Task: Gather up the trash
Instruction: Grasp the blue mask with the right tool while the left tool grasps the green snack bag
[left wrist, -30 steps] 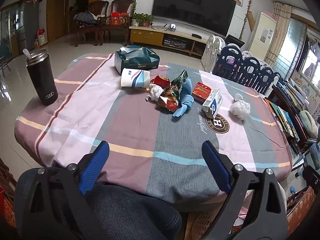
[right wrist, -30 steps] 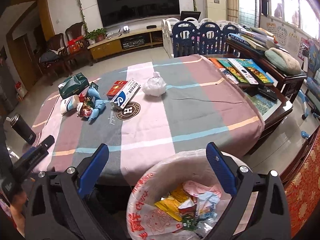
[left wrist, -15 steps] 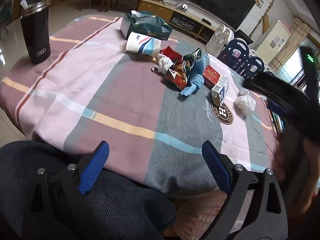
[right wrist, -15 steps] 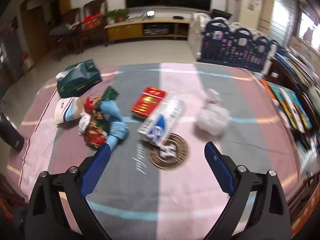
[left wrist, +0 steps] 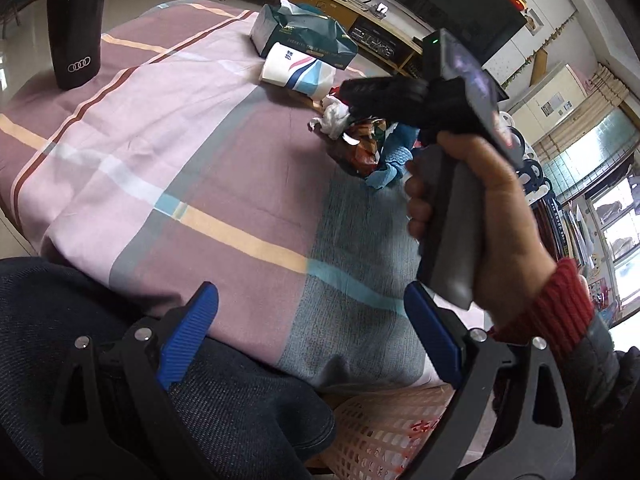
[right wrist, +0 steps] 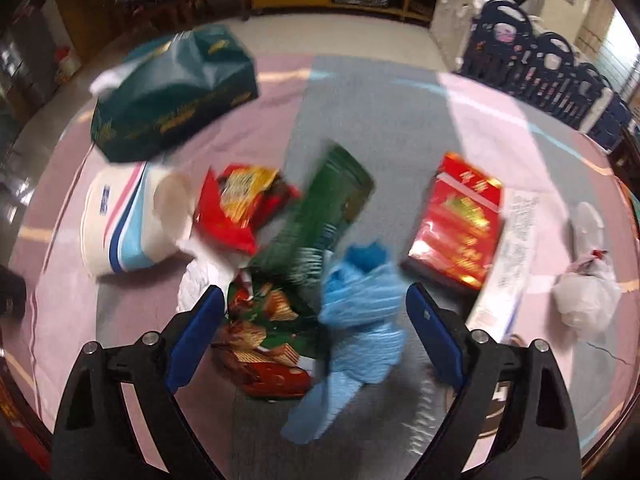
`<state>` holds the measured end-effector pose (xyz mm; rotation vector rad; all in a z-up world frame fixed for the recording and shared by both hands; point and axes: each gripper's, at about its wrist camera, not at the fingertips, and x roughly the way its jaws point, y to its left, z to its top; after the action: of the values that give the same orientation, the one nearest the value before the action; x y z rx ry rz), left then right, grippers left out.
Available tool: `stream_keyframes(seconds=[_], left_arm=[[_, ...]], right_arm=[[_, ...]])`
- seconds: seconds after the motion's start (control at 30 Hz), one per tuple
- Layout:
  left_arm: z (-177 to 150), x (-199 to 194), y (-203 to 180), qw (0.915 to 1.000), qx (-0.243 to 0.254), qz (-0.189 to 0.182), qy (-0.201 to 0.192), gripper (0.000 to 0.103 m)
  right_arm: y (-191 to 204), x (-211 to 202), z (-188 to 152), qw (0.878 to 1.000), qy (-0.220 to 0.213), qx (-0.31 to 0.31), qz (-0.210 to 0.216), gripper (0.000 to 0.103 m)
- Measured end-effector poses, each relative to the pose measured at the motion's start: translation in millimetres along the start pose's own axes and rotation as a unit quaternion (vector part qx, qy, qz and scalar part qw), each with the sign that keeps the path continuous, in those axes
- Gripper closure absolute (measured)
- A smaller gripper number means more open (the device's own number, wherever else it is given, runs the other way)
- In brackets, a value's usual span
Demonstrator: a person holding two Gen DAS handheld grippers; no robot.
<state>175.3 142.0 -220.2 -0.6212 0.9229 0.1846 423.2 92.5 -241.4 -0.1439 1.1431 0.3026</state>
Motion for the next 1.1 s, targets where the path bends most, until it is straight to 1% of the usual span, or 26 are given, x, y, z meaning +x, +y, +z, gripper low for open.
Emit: stream_keyframes(seconds=[0.07, 0.1, 0.13, 0.23, 0.3, 0.37, 0.4, 0.47, 0.5, 0.53, 0.57, 0.67, 0.73, 0.8, 0.87, 0.97, 1.0, 1.07, 1.1], left_arm=[[0.8, -1.1, 3.3, 0.9999, -0.009, -0.004, -0.003, 0.01], [1.1, -2.4, 5.4, 0.9998, -0.016, -0.006, -0.006, 0.01], [0.4, -4.8, 8.5, 0.9996, -0.024, -0.008, -0.011, 0.01], [0.4, -10.8, 18.9, 0.9978, -0.058, -0.015, -0.028, 0.009], [0.1, -15.0, 24.1, 0.9961, -0.076, -0.017, -0.042, 0.01], [-0.3, -18.1, 26.0, 0.995, -0.083, -0.018, -0.053, 0.009], [-0.6, -18.6, 25.6, 0.995, -0.082, -0.018, -0.055, 0.009], [-0.1, -17.8, 24.1, 0.9955, -0.077, -0.017, -0.052, 0.009], [-0.2, -18.2, 23.4, 0.9956, -0.076, -0.016, -0.053, 0.009], [-0.1, -18.4, 23.2, 0.9955, -0.076, -0.016, -0.053, 0.009], [-0.3, -18.3, 24.5, 0.9955, -0.077, -0.017, -0.053, 0.009], [0.2, -17.2, 25.7, 0.9954, -0.08, -0.017, -0.05, 0.009], [0.3, -17.1, 25.5, 0.9954, -0.079, -0.017, -0.051, 0.009], [0.1, -17.0, 26.0, 0.9955, -0.079, -0.016, -0.05, 0.009], [0.1, -16.9, 26.2, 0.9955, -0.079, -0.017, -0.05, 0.009], [-0.2, -17.0, 26.9, 0.9951, -0.083, -0.019, -0.051, 0.009], [-0.3, -16.8, 27.6, 0.9949, -0.085, -0.019, -0.051, 0.009], [-0.4, -16.9, 28.5, 0.9947, -0.087, -0.02, -0.051, 0.009], [-0.3, -16.9, 28.8, 0.9946, -0.088, -0.019, -0.052, 0.009]], right_arm=[[4.0, -4.2, -9.1, 1.0, -0.017, -0.017, 0.001, 0.038], [5.7, -6.6, -13.2, 0.999, -0.018, -0.031, 0.002, 0.048], [6.9, -10.6, -19.8, 0.999, -0.018, -0.049, 0.001, 0.052], [3.6, -25.5, -44.6, 0.996, -0.01, -0.088, 0.015, 0.058], [-1.4, -37.4, -62.9, 0.994, 0.0, -0.101, 0.031, 0.058], [-8.9, -53.4, -82.9, 0.991, 0.007, -0.118, 0.061, 0.057], [-13.6, -62.4, -90.9, 0.99, 0.004, -0.123, 0.067, 0.053], [-29.4, -84.8, -103.5, 0.992, -0.024, -0.11, 0.06, 0.04], [-39.2, -95.5, -107.1, 0.993, -0.04, -0.094, 0.062, 0.03], [-52.3, -107.1, -111.0, 0.993, -0.061, -0.069, 0.072, 0.025], [-61.5, -113.0, -113.4, 0.993, -0.067, -0.051, 0.082, 0.025], [-86.4, -121.0, -118.8, 0.993, -0.066, 0.003, 0.102, 0.024], [-99.0, -118.6, -120.7, 0.994, -0.064, 0.037, 0.083, 0.025], [-106.1, -112.5, -123.7, 0.995, -0.049, 0.059, 0.063, 0.025], [-108.2, -102.7, -124.0, 0.994, -0.034, 0.074, 0.072, 0.026], [-98.0, -90.8, -120.4, 0.995, -0.027, 0.065, 0.072, 0.031], [-91.4, -85.4, -117.7, 0.996, -0.023, 0.058, 0.07, 0.034], [-79.8, -71.4, -111.9, 0.996, -0.008, 0.05, 0.073, 0.042], [-74.8, -63.7, -109.5, 0.996, 0.001, 0.05, 0.076, 0.053]])
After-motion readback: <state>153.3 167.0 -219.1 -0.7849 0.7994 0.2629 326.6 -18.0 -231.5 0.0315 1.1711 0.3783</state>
